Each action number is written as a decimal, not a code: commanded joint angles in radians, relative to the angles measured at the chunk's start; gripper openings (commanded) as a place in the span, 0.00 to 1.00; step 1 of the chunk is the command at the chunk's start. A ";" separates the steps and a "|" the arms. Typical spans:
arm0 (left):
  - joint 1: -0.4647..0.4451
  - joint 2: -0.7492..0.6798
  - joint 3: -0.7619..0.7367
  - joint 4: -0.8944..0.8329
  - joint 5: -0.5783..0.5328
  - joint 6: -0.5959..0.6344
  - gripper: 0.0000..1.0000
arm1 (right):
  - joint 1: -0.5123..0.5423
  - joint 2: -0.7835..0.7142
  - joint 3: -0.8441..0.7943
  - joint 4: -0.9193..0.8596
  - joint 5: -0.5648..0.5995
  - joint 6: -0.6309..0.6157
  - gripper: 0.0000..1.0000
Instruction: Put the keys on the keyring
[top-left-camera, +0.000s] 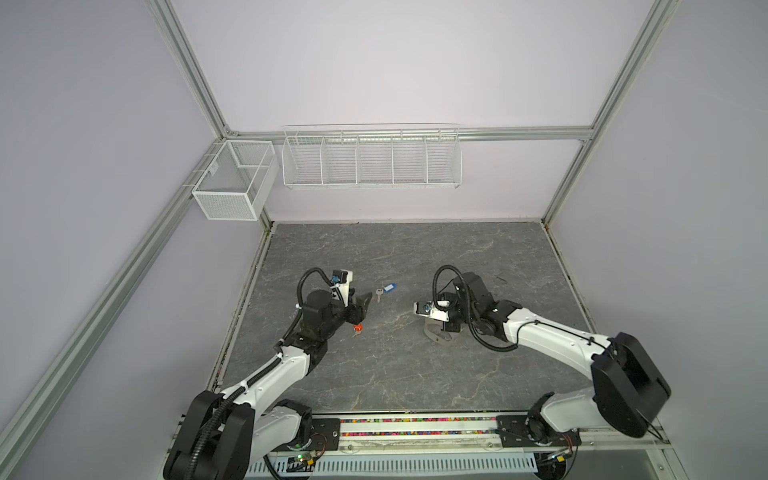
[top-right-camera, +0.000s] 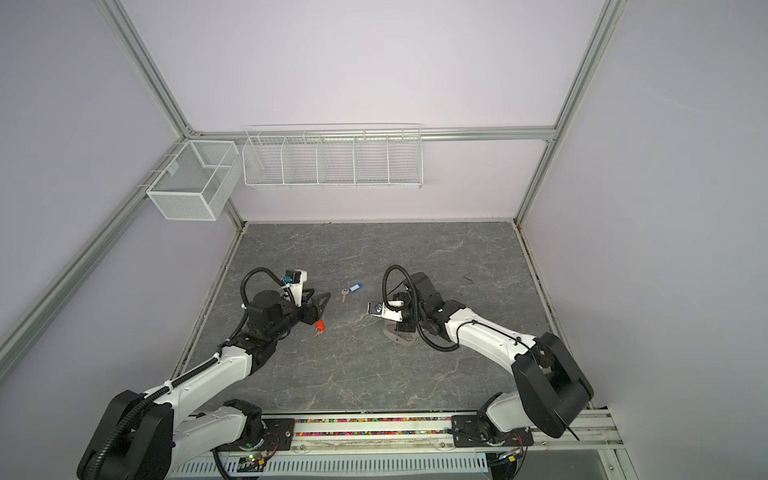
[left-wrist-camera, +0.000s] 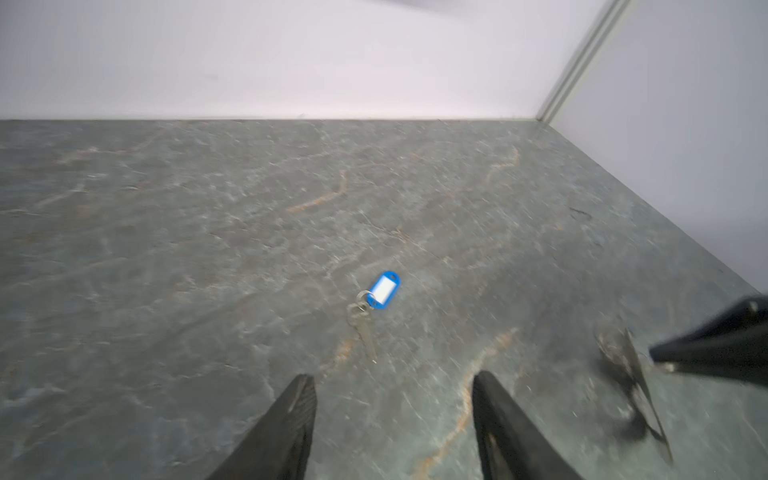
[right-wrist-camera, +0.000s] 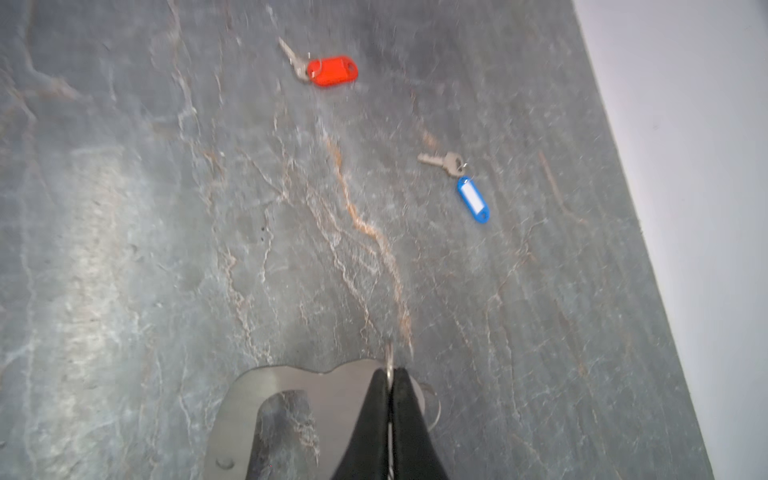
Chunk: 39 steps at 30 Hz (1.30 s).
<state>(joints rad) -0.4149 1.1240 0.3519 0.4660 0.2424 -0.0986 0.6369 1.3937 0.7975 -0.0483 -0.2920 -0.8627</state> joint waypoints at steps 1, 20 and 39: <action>-0.043 0.005 -0.073 0.333 0.140 0.163 0.52 | -0.040 -0.053 -0.061 0.117 -0.235 0.046 0.07; -0.197 -0.012 0.076 0.180 0.371 0.405 0.31 | -0.088 -0.134 -0.079 0.328 -0.580 0.200 0.07; -0.262 -0.069 0.177 -0.045 0.373 0.494 0.26 | -0.100 -0.053 -0.050 0.547 -0.738 0.390 0.07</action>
<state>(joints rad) -0.6708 1.0534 0.5037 0.4339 0.6262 0.3683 0.5430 1.3293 0.7219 0.4614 -0.9745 -0.4942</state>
